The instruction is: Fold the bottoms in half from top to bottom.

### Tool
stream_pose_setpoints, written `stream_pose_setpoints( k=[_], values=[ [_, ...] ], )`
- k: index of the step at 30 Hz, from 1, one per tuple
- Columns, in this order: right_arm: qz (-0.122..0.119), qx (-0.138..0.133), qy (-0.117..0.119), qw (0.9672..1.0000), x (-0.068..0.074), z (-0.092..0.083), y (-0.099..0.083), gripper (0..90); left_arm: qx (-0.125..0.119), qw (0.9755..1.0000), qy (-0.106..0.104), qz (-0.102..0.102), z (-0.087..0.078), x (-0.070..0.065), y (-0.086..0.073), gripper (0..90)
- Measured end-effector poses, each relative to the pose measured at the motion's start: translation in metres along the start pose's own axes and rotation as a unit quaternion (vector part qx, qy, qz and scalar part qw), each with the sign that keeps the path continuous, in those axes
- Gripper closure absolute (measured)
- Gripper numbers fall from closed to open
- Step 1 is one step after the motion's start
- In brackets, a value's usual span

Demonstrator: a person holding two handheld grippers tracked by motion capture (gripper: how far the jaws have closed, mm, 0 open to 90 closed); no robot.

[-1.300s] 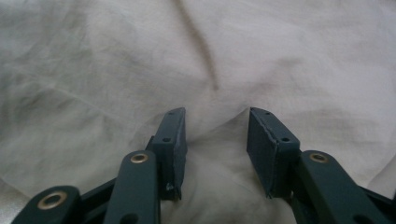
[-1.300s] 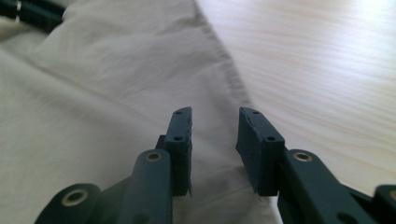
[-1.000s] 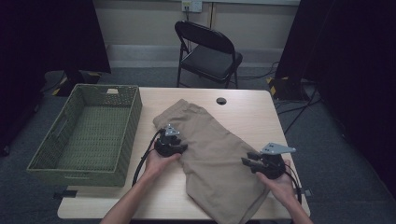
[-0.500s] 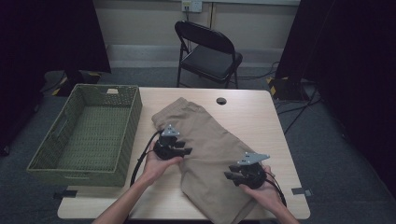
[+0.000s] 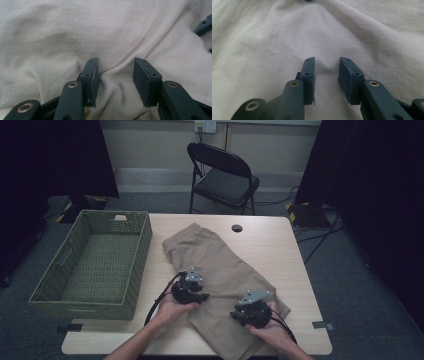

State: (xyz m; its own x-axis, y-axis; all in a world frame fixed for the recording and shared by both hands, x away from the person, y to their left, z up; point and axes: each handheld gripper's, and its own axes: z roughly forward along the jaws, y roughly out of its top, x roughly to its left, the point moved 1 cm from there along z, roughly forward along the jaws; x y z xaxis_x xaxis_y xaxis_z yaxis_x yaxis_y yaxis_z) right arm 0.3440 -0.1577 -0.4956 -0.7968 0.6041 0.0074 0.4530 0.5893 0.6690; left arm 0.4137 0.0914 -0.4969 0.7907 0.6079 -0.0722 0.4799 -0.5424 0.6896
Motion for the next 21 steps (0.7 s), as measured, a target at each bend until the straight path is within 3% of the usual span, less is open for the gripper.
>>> stream_pose_setpoints(
  k=[2,5,9,10,13,17,20,21],
  values=[
    [0.003,0.000,-0.003,1.0000,0.006,0.006,0.006,65.6,-0.003,0.9999,0.009,-0.014,-0.003,0.010,-0.002,55.4],
    [-0.001,-0.005,0.001,1.0000,0.020,0.021,0.022,65.7,0.004,0.9995,0.028,-0.015,-0.005,0.024,-0.002,55.2],
    [-0.002,-0.009,0.005,0.9999,0.029,0.035,0.036,64.4,-0.015,0.9975,0.040,-0.057,-0.008,0.044,-0.006,54.2],
    [-0.004,-0.009,0.007,0.9999,0.032,0.039,0.040,60.5,-0.019,0.9964,0.040,-0.072,-0.009,0.048,-0.007,53.6],
    [-0.021,-0.006,0.020,0.9996,0.042,0.046,0.049,56.3,-0.018,0.9960,0.040,-0.077,-0.015,0.049,-0.008,52.3],
    [-0.016,-0.024,0.022,0.9993,0.030,0.031,0.052,56.3,-0.007,0.9983,0.026,-0.053,-0.028,0.039,-0.010,56.9],
    [0.010,-0.046,0.004,0.9989,0.005,0.010,0.049,58.3,-0.026,0.9988,0.005,-0.042,-0.045,0.026,-0.013,57.7],
    [0.015,-0.049,-0.007,0.9987,-0.008,0.003,0.046,61.9,-0.027,0.9989,0.006,-0.038,-0.048,0.024,-0.014,57.9]
  ],
)
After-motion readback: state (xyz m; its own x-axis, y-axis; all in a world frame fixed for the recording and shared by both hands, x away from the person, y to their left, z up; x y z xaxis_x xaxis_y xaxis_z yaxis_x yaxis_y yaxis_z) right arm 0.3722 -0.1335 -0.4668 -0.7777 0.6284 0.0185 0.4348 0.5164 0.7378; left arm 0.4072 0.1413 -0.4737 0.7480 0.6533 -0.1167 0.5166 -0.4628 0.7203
